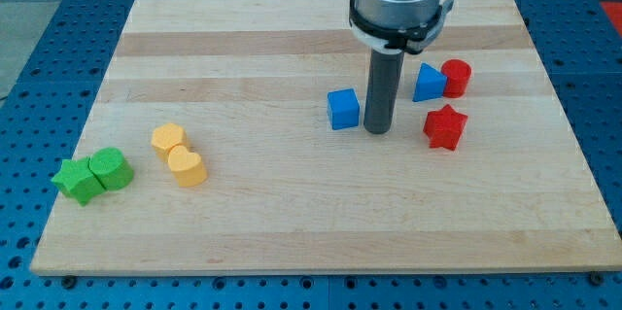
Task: Push the blue cube a bit up and right
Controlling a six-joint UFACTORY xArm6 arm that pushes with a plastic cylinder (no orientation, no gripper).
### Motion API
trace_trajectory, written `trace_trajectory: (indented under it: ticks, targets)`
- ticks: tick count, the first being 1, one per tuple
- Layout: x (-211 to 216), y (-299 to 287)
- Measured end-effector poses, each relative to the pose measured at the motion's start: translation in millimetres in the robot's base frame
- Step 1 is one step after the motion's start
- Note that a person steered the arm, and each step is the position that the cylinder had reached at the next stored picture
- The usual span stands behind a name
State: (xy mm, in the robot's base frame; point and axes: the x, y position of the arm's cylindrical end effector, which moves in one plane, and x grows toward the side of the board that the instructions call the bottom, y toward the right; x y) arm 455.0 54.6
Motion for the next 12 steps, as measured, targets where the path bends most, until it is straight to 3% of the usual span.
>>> trace_trajectory:
  ticks: [2,12]
  targets:
    - [-8,-29]
    - [-14,-13]
